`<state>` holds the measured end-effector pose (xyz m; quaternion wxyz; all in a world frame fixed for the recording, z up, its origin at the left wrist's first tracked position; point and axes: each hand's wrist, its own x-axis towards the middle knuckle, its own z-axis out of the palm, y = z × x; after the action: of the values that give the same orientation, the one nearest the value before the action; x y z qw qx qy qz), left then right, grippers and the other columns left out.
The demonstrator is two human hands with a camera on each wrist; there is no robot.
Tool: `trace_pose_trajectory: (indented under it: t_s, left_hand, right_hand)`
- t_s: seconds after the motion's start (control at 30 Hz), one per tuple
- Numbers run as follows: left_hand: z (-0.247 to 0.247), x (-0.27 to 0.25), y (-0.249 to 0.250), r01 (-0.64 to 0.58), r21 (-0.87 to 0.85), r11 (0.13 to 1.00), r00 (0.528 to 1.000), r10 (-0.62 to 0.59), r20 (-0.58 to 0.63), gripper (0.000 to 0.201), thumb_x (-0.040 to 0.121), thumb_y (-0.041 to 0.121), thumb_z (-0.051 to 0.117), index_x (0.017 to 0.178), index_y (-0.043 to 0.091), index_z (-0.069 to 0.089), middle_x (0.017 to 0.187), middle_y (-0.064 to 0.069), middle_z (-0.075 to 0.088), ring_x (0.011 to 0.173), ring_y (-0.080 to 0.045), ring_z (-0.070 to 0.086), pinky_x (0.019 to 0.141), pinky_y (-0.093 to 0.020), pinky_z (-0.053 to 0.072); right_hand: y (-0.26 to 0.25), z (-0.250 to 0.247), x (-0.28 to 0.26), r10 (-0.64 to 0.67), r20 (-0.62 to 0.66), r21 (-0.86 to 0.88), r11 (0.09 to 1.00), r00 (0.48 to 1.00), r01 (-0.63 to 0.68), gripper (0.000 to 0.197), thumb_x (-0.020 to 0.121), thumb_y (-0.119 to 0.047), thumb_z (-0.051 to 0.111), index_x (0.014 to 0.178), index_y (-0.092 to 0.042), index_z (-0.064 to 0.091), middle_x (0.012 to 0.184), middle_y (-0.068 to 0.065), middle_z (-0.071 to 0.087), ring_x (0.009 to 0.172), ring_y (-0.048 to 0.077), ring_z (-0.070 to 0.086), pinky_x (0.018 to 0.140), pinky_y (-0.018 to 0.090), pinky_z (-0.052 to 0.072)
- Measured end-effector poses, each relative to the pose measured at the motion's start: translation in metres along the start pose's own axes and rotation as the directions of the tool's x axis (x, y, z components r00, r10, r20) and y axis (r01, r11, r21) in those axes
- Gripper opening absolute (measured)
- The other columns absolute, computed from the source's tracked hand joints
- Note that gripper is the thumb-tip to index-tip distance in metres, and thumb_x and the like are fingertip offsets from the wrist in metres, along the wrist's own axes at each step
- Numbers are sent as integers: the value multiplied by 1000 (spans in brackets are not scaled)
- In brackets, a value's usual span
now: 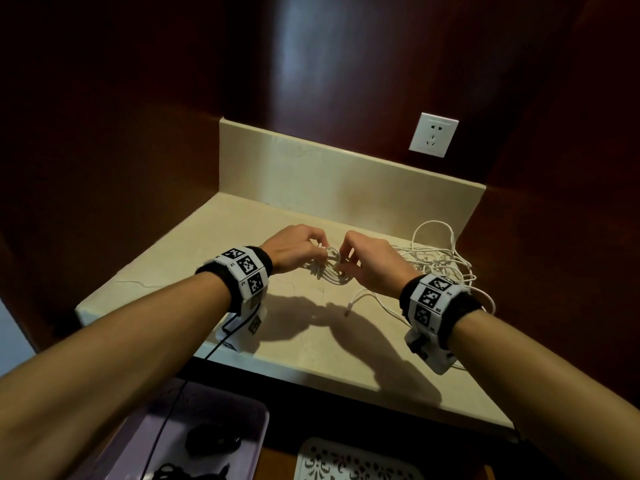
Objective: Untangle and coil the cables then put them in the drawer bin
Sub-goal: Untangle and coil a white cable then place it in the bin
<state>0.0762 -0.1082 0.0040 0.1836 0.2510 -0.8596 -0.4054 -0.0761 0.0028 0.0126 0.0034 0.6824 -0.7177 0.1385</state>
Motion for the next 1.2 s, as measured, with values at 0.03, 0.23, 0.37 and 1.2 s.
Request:
trace_pose_trajectory:
  t_s: [0.03,0.23,0.37,1.2]
  left_hand:
    - [0,0,1,-4,16,1000,1000,4,0,6,85,13,61,89,12,65,81,-2,69,77,-16,64,68,-27,46]
    - [0,-3,4,-20,43,999,999,21,-36,6,82,19,66,88,17,64,85,-1,67,81,-18,64,73,-31,51]
    - [-2,-5,2,-16,69,997,999,19,-49,8,80,19,68,85,24,63,87,-2,67,85,-22,65,79,-38,55]
    - [0,-6,6,-21,115,993,995,32,-95,25,78,21,73,99,25,62,80,10,59,77,-15,57,71,-28,47]
  right_hand:
    - [-1,0,0,-14,-11,-21,1000,1000,14,17,91,-22,62,90,-25,45,99,3,67,88,28,60,76,41,50]
    - [0,3,-5,-176,-165,-47,984,970,171,16,87,-17,67,89,-11,52,89,6,61,73,31,55,64,43,47]
    - [6,2,-2,-70,-129,103,991,989,84,27,85,-21,72,105,-19,54,94,-3,64,81,20,59,73,37,51]
    - [6,4,0,230,20,620,760,973,-193,23,85,-25,73,87,-6,59,77,8,69,63,17,66,60,29,54]
